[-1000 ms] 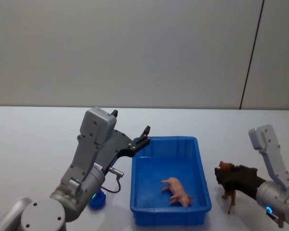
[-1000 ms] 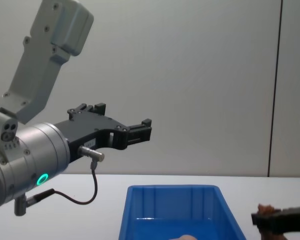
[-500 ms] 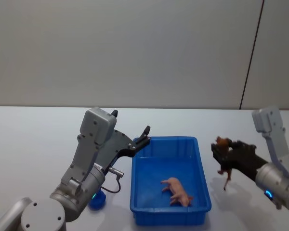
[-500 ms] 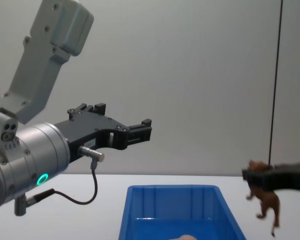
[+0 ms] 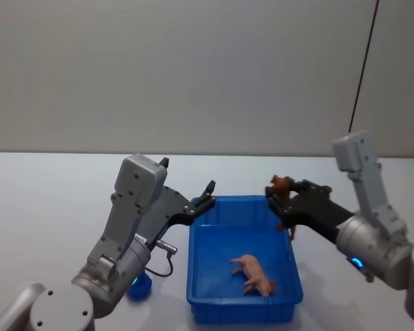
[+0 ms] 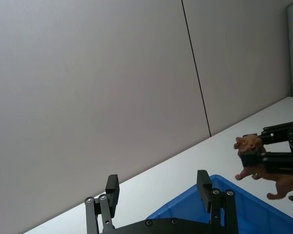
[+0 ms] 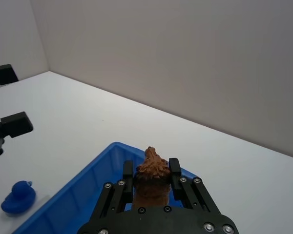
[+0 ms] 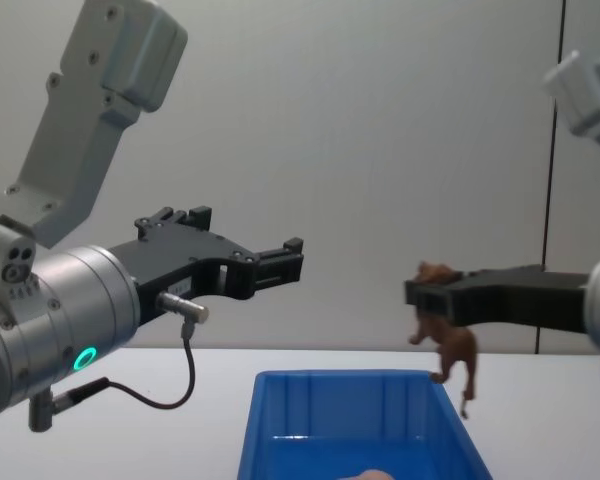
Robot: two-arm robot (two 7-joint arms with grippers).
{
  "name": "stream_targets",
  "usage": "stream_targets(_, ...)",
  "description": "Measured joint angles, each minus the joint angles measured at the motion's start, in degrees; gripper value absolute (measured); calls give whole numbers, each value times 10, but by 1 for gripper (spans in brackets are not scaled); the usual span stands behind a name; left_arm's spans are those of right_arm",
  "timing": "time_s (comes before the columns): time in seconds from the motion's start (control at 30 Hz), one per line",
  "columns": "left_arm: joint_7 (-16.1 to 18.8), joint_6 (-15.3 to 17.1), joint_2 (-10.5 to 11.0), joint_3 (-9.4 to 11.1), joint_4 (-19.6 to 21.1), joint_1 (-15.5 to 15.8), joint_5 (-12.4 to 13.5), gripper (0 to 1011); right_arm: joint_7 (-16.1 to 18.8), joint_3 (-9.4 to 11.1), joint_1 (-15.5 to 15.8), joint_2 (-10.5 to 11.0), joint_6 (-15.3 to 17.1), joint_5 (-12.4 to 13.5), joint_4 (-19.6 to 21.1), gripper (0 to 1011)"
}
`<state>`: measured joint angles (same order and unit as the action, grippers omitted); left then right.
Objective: Pick up the two dolls from the table and place them into the box.
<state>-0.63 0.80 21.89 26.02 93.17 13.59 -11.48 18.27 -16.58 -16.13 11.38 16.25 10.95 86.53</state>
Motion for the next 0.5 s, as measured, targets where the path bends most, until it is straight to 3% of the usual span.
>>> stream_targets(0.17, 0, 0, 0, 0, 0, 0, 0, 1002, 8, -11, -10, -13, 9, -3, -15, 427)
stream_targets(0.5, 0, 0, 0, 0, 0, 0, 0, 1002, 8, -21, -23, -30, 18, -4, -38, 734)
